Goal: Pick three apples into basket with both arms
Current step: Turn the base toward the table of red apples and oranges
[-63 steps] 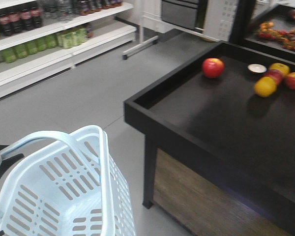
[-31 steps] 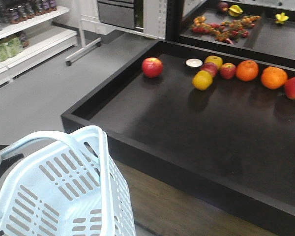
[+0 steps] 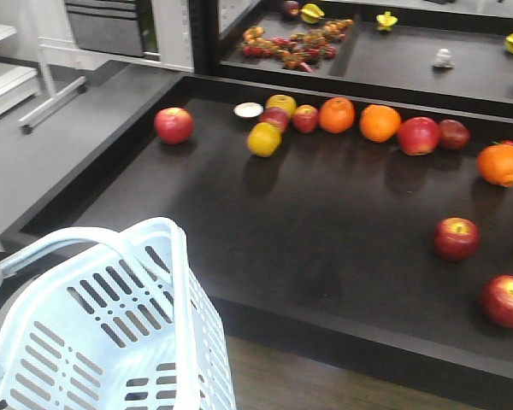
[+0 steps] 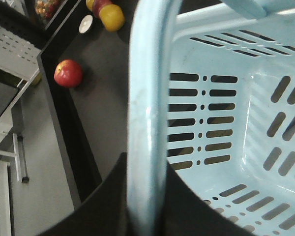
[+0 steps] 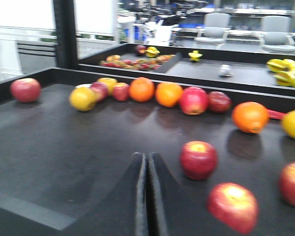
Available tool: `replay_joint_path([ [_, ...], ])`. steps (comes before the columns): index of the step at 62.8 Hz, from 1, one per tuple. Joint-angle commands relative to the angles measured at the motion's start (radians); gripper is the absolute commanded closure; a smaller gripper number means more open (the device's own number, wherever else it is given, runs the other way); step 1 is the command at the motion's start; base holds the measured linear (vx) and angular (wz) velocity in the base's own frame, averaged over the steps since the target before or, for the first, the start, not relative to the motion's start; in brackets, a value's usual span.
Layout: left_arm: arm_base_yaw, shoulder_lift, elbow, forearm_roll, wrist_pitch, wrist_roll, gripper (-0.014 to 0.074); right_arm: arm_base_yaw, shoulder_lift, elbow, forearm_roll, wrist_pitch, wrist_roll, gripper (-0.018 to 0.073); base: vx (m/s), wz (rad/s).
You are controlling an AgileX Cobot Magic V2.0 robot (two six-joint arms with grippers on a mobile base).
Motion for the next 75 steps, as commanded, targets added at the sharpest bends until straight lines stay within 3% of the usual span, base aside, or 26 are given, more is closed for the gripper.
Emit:
replay_joint_path([
  [1,-0.003,-0.003,-0.032,0.028,-0.07,-0.011,0.0602,-0.003,-0.018,0.011,-0.011,-0.075,-0.007,0.0569,0.06,-0.41],
  [75,-0.003,-0.003,-0.032,0.028,-0.07,-0.011,0.0602,-0.003,-0.018,0.011,-0.011,-0.075,-0.007,0.0569,0.05,-0.25],
])
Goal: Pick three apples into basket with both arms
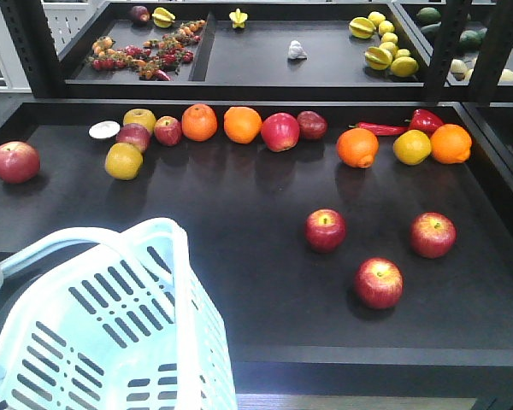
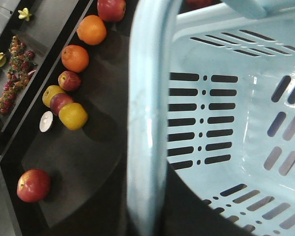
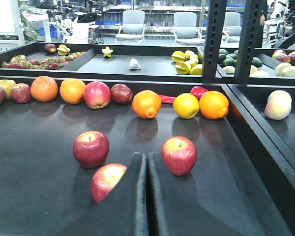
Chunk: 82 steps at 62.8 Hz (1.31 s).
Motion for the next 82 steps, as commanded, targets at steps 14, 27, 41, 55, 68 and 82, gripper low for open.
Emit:
replay_joint_path([
  [14,-0.003,-0.003,-0.032,0.028,-0.07,-0.011,0.0602,-0.003,-0.018,0.011,-0.011,-0.075,-0.007,0.0569,0.05,-0.01],
  [27,-0.003,-0.003,-0.032,0.028,-0.07,-0.011,0.0602,-0.003,-0.018,0.011,-0.011,-0.075,-0.007,0.0569,0.07,0.03],
  [41,-0.003,-0.003,-0.032,0.028,-0.07,-0.011,0.0602,-0.003,-0.018,0.011,-0.011,-0.075,-0.007,0.0569,0.08,0.06],
  [55,-0.003,-0.003,-0.032,0.028,-0.07,-0.011,0.0602,-0.003,-0.018,0.011,-0.011,-0.075,-0.007,0.0569,0.09,0.06],
  [68,-0.003,-0.003,-0.032,0.028,-0.07,-0.011,0.0602,-0.003,-0.018,0.011,-0.011,-0.075,-0.007,0.0569,0.07,0.04],
  [82,-0.003,-0.003,-0.032,0.028,-0.07,-0.011,0.0602,-0.003,-0.018,0.011,-0.011,-0.075,-0.007,0.0569,0.05,0.02],
])
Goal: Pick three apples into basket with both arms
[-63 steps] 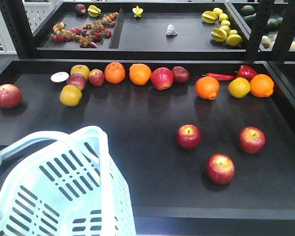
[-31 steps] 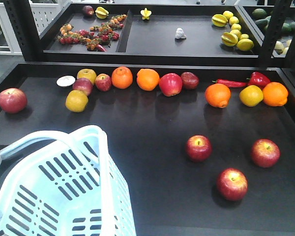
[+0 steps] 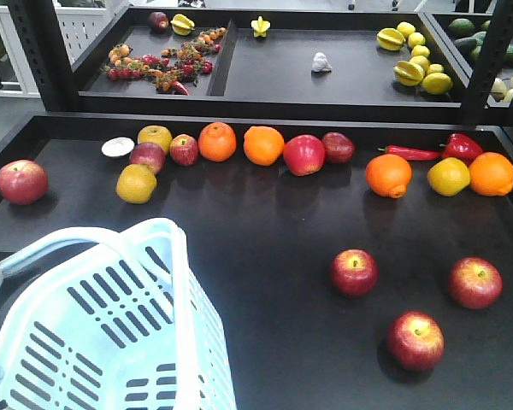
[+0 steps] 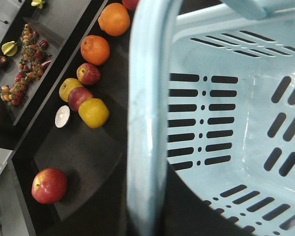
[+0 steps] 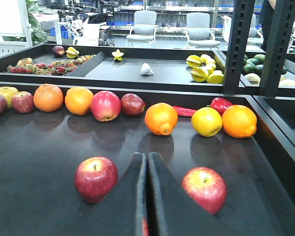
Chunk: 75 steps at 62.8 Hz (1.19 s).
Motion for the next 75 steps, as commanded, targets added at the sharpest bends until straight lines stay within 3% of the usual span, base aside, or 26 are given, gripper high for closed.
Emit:
replay_joint_path([
  [1,-0.003,-0.003,-0.032,0.028,-0.07,-0.011,0.0602,-0.003,-0.018,0.011,-0.011,-0.075,-0.007,0.0569,0.05,0.0],
  [75,-0.003,-0.003,-0.032,0.028,-0.07,-0.011,0.0602,-0.003,-0.018,0.011,-0.011,-0.075,-0.007,0.0569,0.05,-0.03],
])
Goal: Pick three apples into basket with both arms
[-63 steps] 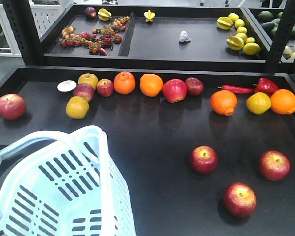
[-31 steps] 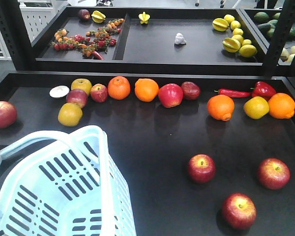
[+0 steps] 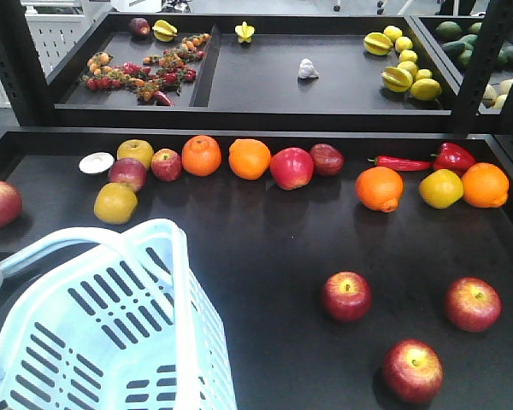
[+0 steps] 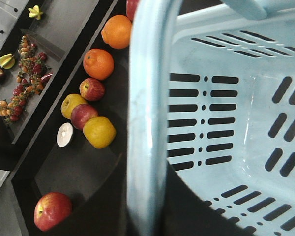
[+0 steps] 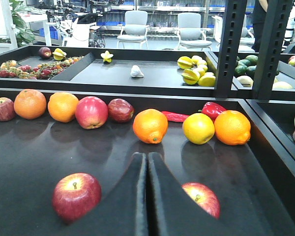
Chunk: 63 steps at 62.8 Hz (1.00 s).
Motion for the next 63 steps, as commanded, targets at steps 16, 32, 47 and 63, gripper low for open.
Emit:
replay_joint_path([
  [16,-0.003,-0.003,-0.032,0.028,-0.07,-0.011,0.0602,-0.003,-0.018,0.011,-0.011,-0.075,-0.007,0.0569,0.0,0.0],
  [32,-0.003,-0.003,-0.032,0.028,-0.07,-0.011,0.0602,-0.003,-0.018,0.011,-0.011,-0.075,-0.007,0.0569,0.0,0.0],
  [47,-0.003,-0.003,-0.032,0.028,-0.07,-0.011,0.0602,-0.003,-0.018,0.011,-0.011,-0.075,-0.007,0.0569,0.0,0.0],
  [63,-0.003,-0.003,-0.032,0.028,-0.072,-0.011,0.0602,-0.003,-0.018,0.011,-0.011,-0.075,-0.007,0.0569,0.0,0.0],
])
